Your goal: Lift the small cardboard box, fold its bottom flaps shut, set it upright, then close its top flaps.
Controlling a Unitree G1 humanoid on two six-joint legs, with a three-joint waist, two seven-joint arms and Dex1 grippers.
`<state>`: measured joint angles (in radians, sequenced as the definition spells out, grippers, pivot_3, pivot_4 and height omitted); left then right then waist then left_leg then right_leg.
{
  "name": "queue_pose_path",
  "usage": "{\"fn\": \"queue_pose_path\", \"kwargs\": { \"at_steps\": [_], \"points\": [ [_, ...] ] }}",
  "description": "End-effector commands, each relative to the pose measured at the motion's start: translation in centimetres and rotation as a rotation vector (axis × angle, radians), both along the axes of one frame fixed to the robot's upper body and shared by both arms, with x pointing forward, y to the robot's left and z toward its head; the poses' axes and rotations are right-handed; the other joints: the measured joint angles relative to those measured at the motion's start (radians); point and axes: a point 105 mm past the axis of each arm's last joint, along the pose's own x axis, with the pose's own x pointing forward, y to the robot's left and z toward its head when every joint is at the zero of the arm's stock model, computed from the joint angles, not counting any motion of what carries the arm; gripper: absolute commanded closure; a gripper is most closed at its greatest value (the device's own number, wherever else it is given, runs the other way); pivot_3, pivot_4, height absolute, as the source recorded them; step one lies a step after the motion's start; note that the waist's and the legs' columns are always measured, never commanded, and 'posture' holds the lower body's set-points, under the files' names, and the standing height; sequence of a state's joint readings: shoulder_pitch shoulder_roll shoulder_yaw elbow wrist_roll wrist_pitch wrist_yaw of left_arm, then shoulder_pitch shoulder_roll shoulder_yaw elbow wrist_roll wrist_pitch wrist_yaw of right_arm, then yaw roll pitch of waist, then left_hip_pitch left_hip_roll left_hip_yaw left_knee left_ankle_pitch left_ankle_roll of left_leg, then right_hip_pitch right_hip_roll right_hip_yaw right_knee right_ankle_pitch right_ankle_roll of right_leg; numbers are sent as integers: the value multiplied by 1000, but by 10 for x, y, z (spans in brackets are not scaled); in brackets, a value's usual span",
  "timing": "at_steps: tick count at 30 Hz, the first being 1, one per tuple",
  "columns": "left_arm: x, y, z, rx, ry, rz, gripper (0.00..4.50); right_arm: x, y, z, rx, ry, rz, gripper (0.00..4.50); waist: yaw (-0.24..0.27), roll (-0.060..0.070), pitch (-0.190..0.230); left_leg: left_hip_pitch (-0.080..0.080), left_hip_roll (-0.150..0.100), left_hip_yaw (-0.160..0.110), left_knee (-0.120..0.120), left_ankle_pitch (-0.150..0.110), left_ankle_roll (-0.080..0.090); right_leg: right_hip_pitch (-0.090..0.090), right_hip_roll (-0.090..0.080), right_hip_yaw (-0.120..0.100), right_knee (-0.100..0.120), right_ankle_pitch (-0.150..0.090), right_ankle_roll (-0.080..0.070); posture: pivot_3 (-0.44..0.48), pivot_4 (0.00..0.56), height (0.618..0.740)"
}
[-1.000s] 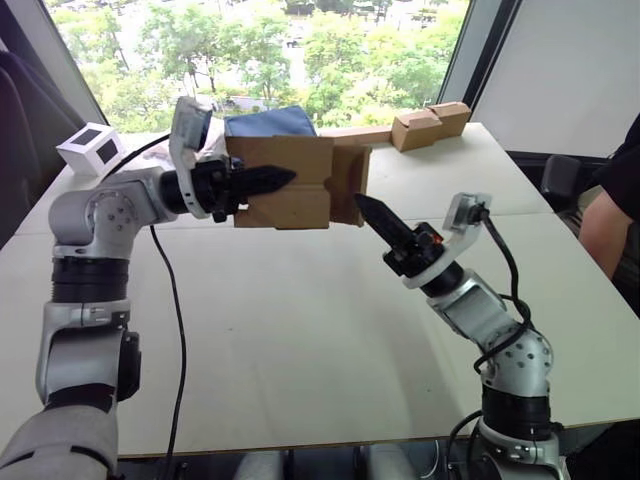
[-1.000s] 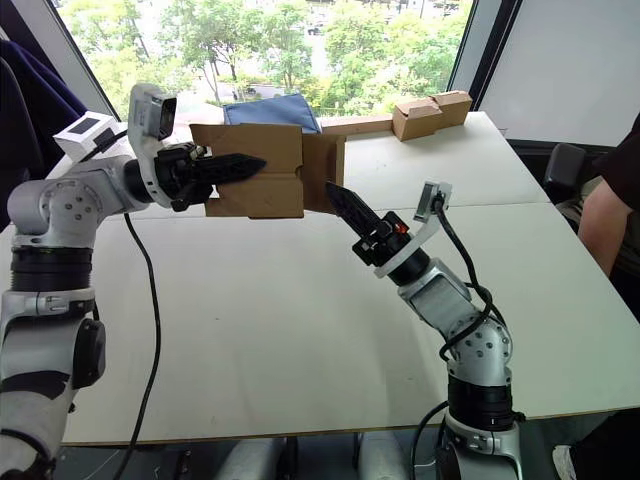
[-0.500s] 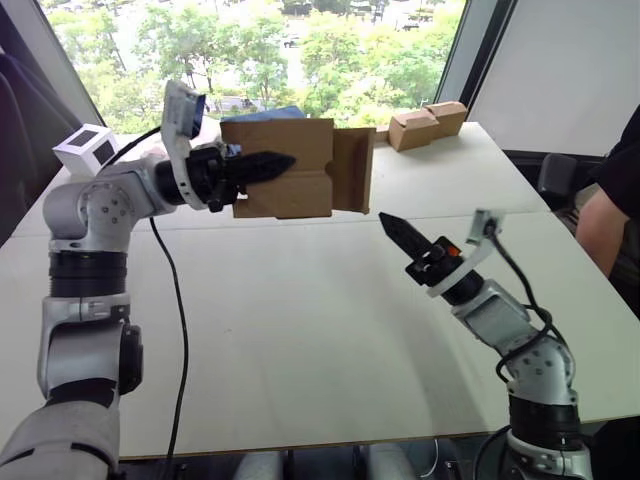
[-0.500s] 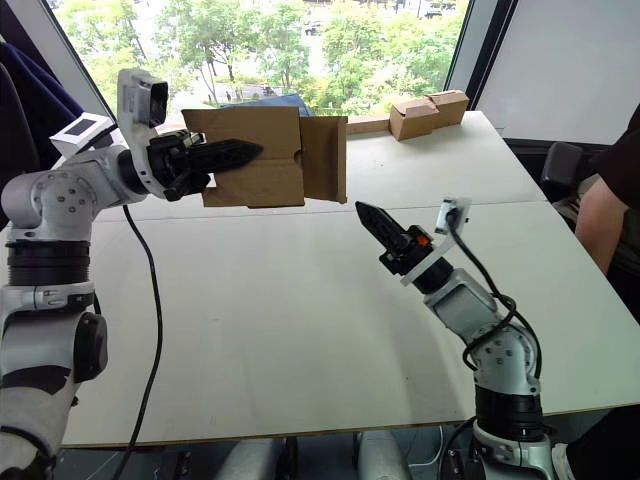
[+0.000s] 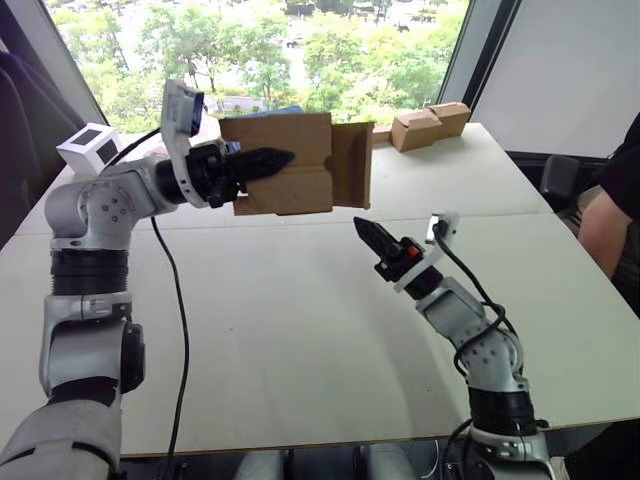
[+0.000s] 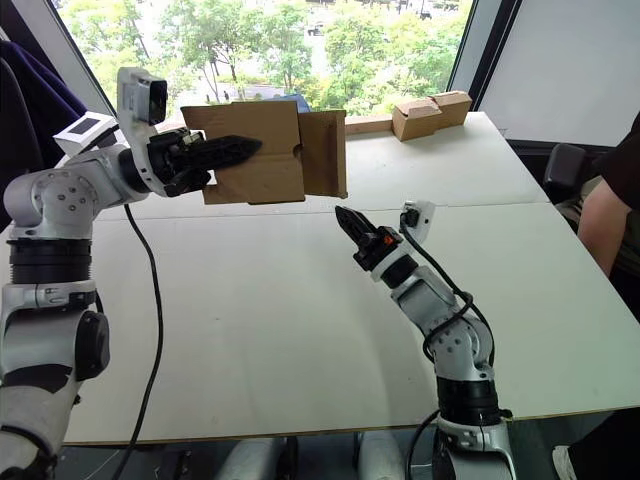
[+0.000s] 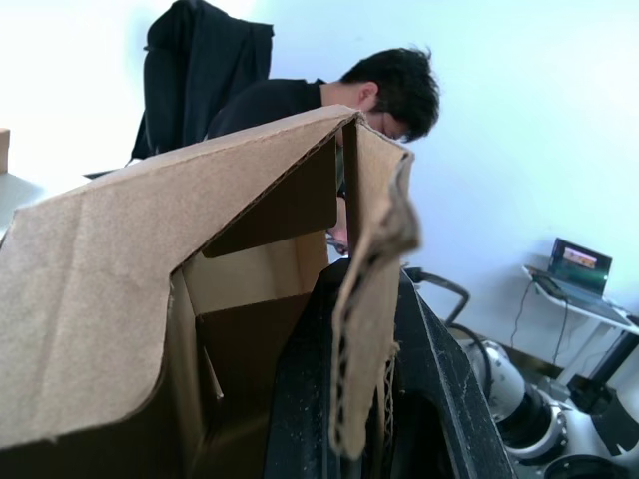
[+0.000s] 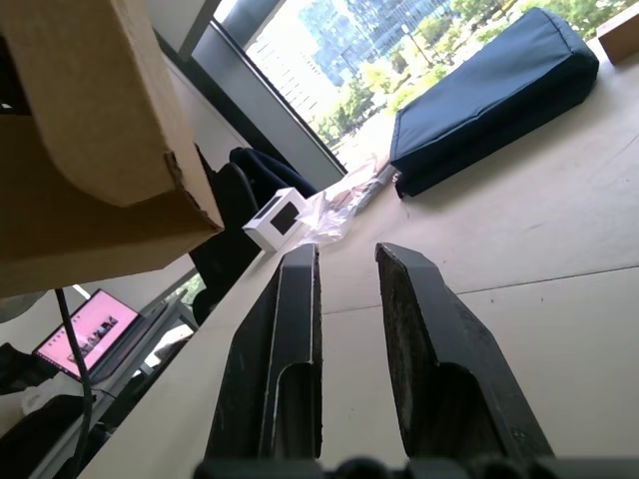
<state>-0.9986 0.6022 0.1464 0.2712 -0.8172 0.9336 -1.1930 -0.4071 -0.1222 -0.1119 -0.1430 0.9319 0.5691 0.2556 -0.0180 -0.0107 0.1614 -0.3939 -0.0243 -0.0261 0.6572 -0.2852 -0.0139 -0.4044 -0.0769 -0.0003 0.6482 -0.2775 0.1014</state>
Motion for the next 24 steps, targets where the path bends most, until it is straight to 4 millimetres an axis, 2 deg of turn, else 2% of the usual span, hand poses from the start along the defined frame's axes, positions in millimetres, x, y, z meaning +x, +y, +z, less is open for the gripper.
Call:
{"fn": "queue_pose_path", "kwargs": {
  "at_steps": [1, 4, 8, 11, 18, 24],
  "points": [
    [-8, 0, 17, -28, -65, -20, 4500, 16, -14, 16, 132, -8, -85, 3596, 0, 0, 0, 0, 0, 0, 0, 0, 0, 0, 0, 0, 0, 0, 0, 0, 150, 740],
    [-9, -1, 18, -32, -65, -22, 4500, 21, -23, 29, 367, 7, -47, 3596, 2, 0, 0, 0, 0, 0, 0, 0, 0, 0, 0, 0, 0, 0, 0, 0, 150, 740],
    [-9, -1, 18, -34, -64, -23, 4500, 3, -14, 56, 553, -56, 141, 3596, 1, 0, 0, 0, 0, 0, 0, 0, 0, 0, -1, 0, 0, 0, 0, 0, 150, 740],
    [-9, -1, 18, -35, -62, -22, 4500, -8, -6, 64, 588, -74, 224, 3596, -2, 0, 0, 0, 0, 0, 0, 0, 0, 0, -1, 0, 0, 0, 0, 0, 150, 740],
    [-8, -1, 18, -31, -61, -18, 4500, -30, 12, 60, 575, -68, 329, 3596, -2, 0, 0, 0, 0, 0, -1, 0, 0, 0, -1, 0, 0, 0, 0, 0, 150, 740],
    [-7, -2, 17, -29, -59, -16, 4500, -38, 23, 58, 558, -59, 367, 3596, -2, 0, 0, 0, 0, 0, -1, 0, 0, 0, -1, 0, 0, 0, 0, 0, 150, 740]
  ]
}}
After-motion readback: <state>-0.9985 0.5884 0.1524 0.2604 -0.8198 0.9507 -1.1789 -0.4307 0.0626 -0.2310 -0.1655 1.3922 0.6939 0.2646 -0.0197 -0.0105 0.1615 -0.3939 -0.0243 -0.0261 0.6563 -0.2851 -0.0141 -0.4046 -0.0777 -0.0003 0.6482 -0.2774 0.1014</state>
